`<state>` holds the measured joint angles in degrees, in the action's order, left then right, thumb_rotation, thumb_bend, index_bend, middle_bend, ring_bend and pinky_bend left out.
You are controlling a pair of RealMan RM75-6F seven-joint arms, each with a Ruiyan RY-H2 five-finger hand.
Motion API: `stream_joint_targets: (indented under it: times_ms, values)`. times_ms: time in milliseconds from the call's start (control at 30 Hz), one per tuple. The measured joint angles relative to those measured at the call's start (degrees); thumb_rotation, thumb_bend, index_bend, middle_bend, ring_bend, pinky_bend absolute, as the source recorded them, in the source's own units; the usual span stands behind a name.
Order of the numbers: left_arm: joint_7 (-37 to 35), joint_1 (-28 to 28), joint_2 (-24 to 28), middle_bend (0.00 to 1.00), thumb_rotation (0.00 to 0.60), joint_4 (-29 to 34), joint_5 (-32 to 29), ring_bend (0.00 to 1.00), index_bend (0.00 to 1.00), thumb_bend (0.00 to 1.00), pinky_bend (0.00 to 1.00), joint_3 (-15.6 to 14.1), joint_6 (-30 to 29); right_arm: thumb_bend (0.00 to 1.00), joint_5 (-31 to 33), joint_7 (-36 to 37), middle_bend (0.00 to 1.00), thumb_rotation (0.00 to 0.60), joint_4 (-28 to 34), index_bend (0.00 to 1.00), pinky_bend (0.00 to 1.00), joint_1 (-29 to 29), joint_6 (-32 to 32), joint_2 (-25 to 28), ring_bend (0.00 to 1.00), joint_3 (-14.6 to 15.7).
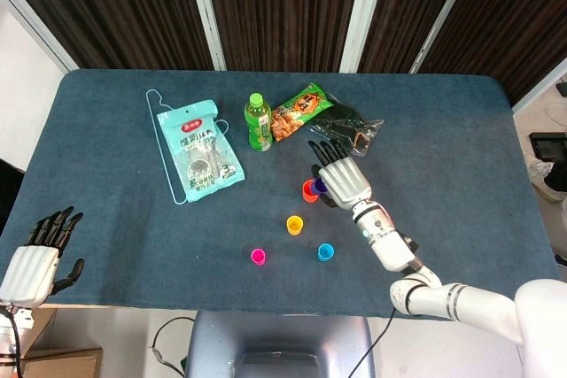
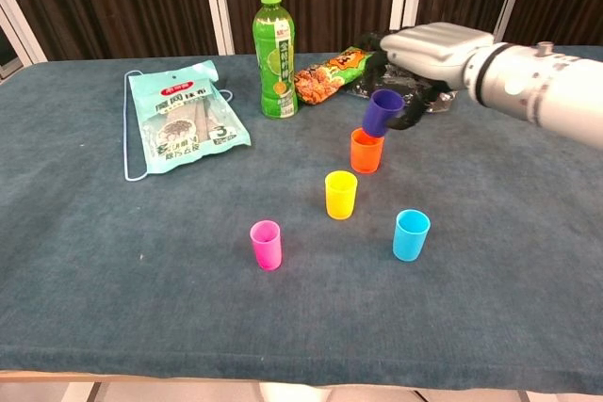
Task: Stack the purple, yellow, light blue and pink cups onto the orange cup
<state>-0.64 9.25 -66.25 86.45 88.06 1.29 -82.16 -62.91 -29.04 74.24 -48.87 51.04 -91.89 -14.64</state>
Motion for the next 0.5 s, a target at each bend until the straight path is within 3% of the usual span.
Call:
stream_joint_targets:
  times_ms: [167,300,367,433,500]
  values:
    - [-0.69,-0.08,0.32,0.0,0.6,0.01,-0.12,0.0,0.0,0.4,0.11,0.08,-0.15,0.41,1.83,-1.21,0.11,0.6,-2.93,0.69,0.01,-1.69,-0.44,-2.89,0.0,-0.38]
    - [-1.08,-0.21,0.46,0.0,0.6,0.05,0.02,0.0,0.0,0.4,0.11,0.05,-0.43,0.41,2.83,-0.99,0.11,0.6,-3.97,0.58,0.01,-2.16,-1.78,-3.69,0.0,0.12]
    - [-1.07,-0.28,0.48,0.0,0.6,0.07,0.05,0.0,0.0,0.4,0.11,0.02,-0.52,0.41,3.44,-1.34,0.09,0.6,-4.45,0.45,0.0,-2.35,-2.38,-3.84,0.0,0.61]
    - [-1.15,-0.36,0.55,0.0,0.6,0.12,0.05,0.0,0.0,0.4,0.11,0.02,-0.63,0.41,4.36,-2.0,0.04,0.6,-4.15,0.26,0.0,-2.42,-2.88,-3.63,0.0,0.9]
    - [-1.18,-0.4,0.63,0.0,0.6,0.2,-0.03,0.0,0.0,0.4,0.11,0.01,-0.62,0.41,5.1,-2.56,0.01,0.6,-2.8,0.16,0.0,-2.35,-2.95,-2.92,0.0,1.22]
